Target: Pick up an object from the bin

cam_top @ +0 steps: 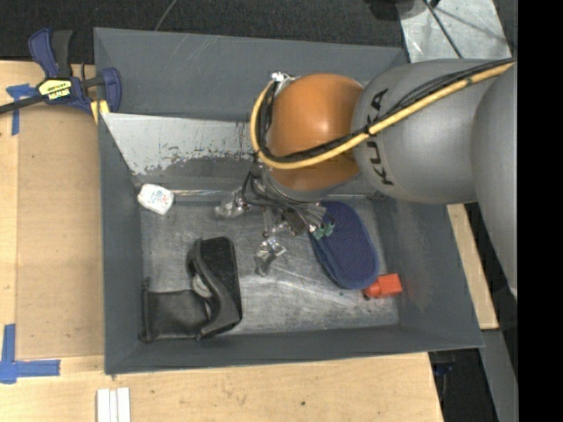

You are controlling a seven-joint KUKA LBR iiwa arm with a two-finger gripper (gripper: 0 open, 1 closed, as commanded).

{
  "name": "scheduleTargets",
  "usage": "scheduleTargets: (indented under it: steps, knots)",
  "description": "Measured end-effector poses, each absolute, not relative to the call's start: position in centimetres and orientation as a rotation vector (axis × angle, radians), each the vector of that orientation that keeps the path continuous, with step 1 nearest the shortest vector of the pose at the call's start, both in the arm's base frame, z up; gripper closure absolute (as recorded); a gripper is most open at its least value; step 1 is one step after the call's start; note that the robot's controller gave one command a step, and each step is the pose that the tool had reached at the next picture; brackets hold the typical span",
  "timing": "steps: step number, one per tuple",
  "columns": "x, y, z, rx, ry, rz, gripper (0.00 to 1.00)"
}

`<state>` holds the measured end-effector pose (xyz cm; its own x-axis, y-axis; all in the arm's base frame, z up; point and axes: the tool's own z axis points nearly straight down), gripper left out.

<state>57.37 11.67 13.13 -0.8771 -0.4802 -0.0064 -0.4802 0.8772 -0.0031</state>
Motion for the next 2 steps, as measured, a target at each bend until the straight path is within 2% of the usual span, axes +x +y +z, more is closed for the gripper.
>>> scheduleTargets:
  steps: [1, 2]
  knots:
    - [54.5, 14.6, 9.5, -1.18, 2.871, -0.004, 0.0]
    - [59.2, 15.8, 15.8, -0.95, 2.983, 0.0, 0.0]
